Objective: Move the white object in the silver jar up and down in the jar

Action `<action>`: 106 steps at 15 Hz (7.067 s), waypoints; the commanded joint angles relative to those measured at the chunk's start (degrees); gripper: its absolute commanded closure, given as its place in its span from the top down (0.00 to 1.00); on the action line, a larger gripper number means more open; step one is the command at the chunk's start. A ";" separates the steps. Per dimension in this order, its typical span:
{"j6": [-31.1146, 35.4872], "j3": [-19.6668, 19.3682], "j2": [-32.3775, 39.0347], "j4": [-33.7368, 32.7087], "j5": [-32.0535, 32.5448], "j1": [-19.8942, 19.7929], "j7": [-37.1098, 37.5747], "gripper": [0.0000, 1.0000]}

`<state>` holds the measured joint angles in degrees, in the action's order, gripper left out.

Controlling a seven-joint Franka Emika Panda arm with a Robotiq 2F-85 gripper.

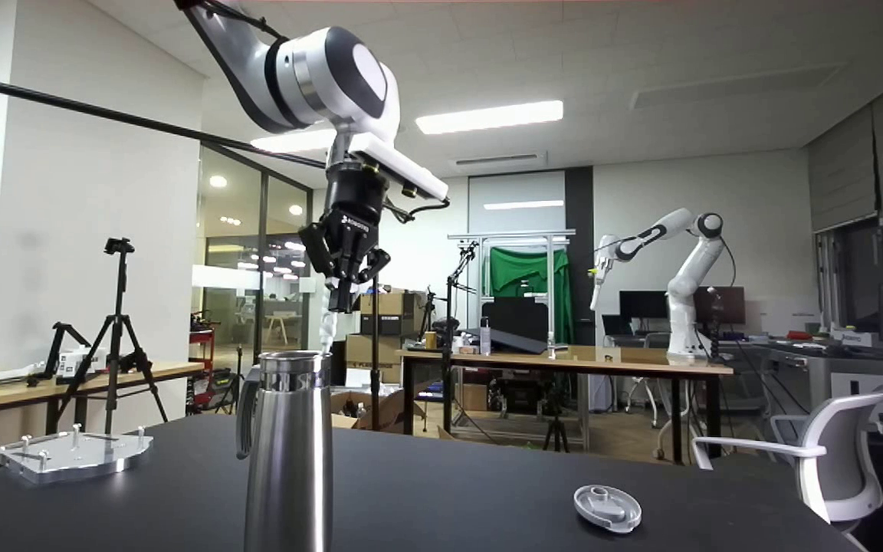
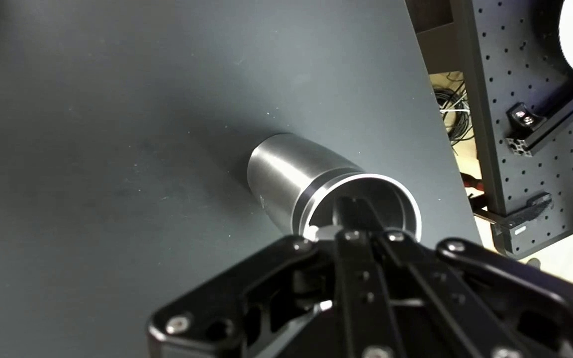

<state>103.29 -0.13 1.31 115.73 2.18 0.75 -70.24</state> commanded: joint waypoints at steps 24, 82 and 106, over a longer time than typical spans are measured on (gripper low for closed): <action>-0.91 3.80 0.58 -2.47 11.40 2.33 -33.39 1.00; -1.66 3.43 -19.15 4.82 10.22 4.93 -20.99 0.04; -0.30 -0.19 -14.25 6.79 9.50 2.92 -16.21 0.04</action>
<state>99.33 1.25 -14.25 118.56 13.90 3.94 -87.91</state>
